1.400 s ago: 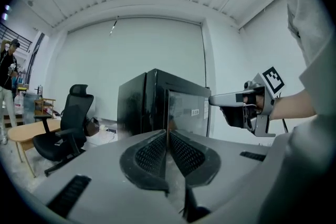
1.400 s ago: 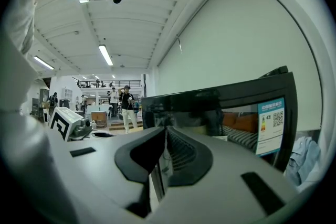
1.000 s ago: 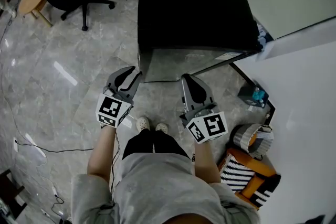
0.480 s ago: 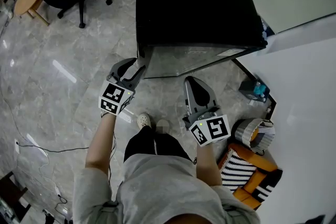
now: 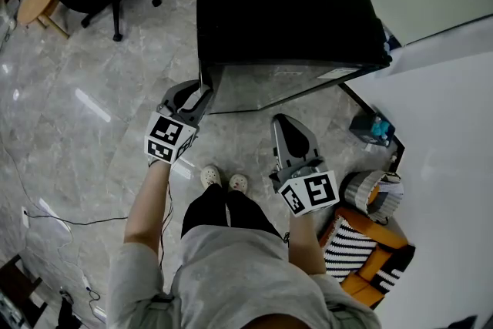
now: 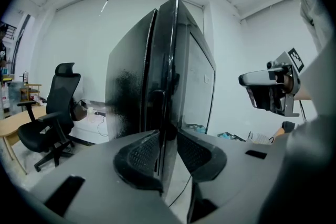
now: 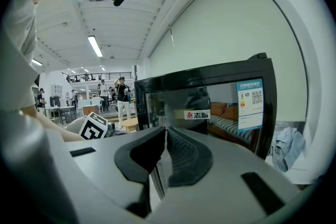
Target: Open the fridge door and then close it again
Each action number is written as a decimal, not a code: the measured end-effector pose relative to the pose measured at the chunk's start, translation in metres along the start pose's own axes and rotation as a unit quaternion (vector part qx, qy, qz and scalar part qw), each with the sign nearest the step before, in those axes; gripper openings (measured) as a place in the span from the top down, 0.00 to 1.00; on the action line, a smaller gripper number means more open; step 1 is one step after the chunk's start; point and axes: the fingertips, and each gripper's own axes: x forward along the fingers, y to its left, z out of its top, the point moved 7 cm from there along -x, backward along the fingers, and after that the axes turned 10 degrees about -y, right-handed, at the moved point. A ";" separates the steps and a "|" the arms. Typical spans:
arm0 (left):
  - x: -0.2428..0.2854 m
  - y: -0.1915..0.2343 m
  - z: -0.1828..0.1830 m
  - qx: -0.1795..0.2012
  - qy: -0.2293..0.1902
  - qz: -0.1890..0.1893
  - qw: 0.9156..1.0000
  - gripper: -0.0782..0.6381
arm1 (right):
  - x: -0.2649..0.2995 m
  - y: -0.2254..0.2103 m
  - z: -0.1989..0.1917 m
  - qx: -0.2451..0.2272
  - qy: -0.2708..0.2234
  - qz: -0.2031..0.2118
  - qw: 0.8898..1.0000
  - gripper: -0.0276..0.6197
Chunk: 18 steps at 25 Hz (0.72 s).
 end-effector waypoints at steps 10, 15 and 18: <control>-0.001 -0.004 0.001 0.003 0.014 0.022 1.000 0.76 | -0.009 0.004 -0.001 0.000 -0.001 0.003 1.000 0.92; -0.005 -0.008 0.001 0.013 0.026 0.032 0.999 0.76 | -0.012 0.006 0.002 -0.002 -0.004 0.010 1.000 0.92; -0.020 -0.029 -0.003 0.010 0.024 0.021 0.999 0.77 | -0.016 0.003 0.005 -0.001 -0.009 0.011 1.000 0.92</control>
